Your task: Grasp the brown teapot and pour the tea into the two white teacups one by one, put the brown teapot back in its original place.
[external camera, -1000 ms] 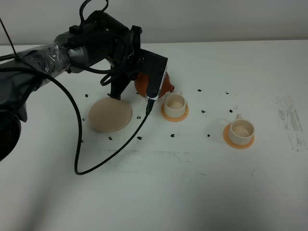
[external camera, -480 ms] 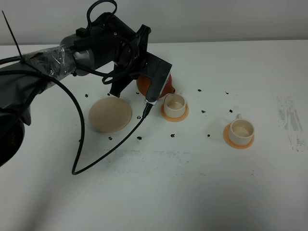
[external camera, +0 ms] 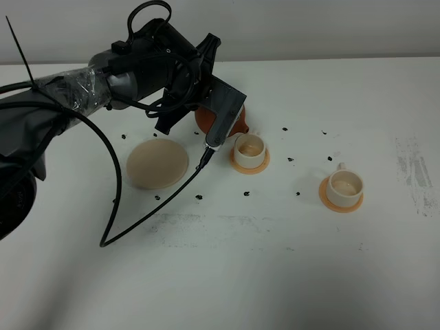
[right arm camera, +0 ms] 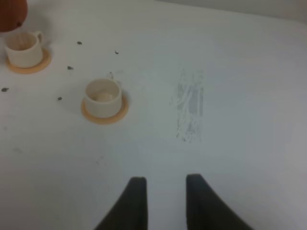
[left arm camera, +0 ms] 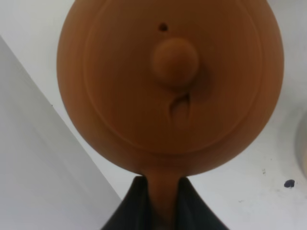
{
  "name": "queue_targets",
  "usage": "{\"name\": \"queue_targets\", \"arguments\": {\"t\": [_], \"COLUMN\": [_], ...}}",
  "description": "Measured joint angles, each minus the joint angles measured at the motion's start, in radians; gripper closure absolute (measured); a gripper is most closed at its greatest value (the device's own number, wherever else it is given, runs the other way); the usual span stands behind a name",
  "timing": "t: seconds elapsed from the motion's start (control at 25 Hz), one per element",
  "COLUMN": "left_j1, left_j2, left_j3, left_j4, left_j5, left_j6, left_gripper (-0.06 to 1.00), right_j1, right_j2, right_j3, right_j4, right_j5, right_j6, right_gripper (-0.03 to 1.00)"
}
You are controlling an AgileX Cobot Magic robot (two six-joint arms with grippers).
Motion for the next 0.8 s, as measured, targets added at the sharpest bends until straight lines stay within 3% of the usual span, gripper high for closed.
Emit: {"name": "queue_targets", "arguments": {"t": [0.8], "left_j1": [-0.011], "left_j2": [0.000], "left_j3": [0.000], "left_j4": [0.024], "left_j5": [-0.029], "left_j6": [0.082], "left_gripper": [0.82], "right_j1": [0.000], "right_j2": [0.000], "right_j3": [0.000], "right_j4": [0.000], "right_j5": [0.000], "right_j6": [0.000], "right_gripper": [0.75]}}
